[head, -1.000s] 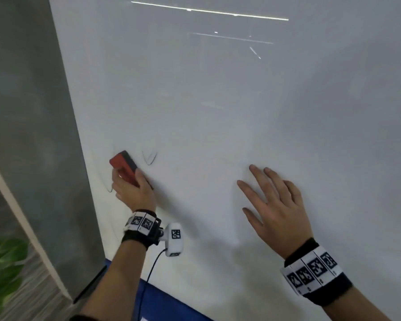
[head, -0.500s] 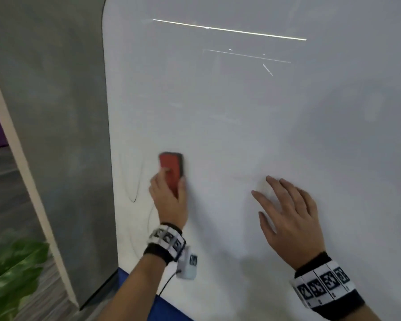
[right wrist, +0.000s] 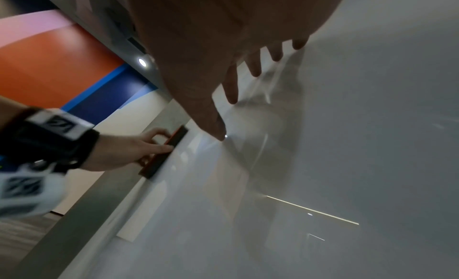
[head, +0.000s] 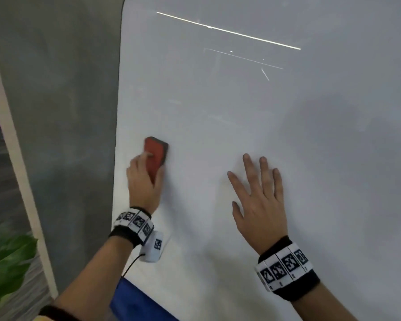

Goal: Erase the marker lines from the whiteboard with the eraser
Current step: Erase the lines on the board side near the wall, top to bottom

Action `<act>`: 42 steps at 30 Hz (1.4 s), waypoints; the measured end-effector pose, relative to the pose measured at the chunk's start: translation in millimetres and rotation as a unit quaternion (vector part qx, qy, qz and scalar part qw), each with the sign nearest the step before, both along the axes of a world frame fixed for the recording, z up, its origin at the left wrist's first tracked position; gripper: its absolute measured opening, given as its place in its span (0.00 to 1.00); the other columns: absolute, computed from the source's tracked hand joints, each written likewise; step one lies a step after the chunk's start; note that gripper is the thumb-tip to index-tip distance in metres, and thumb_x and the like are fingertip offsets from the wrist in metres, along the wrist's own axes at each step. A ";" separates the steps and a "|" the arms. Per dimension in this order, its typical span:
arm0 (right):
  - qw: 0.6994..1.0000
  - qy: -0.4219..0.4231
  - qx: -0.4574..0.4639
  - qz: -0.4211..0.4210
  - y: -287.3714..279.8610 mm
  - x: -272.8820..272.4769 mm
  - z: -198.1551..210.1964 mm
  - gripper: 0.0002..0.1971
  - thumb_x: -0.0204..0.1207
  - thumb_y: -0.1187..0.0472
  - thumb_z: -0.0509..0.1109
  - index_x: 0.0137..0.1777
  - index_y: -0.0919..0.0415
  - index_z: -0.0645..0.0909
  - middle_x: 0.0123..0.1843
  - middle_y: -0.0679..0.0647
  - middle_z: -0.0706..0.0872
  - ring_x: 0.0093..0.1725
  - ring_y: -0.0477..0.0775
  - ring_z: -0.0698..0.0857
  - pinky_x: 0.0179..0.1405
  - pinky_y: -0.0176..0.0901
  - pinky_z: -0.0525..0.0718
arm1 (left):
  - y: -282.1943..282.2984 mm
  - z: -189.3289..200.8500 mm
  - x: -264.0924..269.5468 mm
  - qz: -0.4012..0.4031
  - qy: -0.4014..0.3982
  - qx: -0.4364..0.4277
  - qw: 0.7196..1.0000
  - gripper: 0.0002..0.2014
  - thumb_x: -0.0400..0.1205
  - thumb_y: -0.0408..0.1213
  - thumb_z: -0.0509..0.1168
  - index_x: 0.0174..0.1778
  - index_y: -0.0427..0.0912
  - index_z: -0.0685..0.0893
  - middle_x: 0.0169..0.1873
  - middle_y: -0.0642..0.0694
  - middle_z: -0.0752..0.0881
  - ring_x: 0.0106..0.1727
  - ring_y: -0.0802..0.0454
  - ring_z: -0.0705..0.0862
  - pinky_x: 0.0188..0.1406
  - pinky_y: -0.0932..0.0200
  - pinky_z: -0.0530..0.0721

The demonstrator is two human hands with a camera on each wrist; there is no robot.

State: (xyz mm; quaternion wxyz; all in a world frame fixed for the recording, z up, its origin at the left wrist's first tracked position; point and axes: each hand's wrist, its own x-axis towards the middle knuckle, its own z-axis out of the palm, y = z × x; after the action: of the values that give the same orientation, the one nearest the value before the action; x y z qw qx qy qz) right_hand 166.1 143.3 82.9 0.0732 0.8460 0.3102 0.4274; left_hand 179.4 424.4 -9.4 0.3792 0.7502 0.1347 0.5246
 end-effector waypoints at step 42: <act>0.999 0.008 -0.012 -0.035 112.3 15.1 1.4 0.44 0.77 0.47 0.71 0.89 0.55 0.56 0.91 0.65 0.44 0.88 0.75 0.45 0.86 0.73 0.42 | -65.5 -85.8 -19.4 -0.096 0.028 -0.052 0.994 0.22 0.85 0.43 0.71 0.72 0.47 0.71 0.69 0.42 0.74 0.68 0.43 0.74 0.71 0.52 0.76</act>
State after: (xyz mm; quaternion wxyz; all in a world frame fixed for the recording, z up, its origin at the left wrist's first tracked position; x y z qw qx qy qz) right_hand 181.2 255.6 84.3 0.0957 0.8590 0.2856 0.4139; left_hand 160.0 358.8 -95.1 0.4624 0.7531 0.0997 0.4572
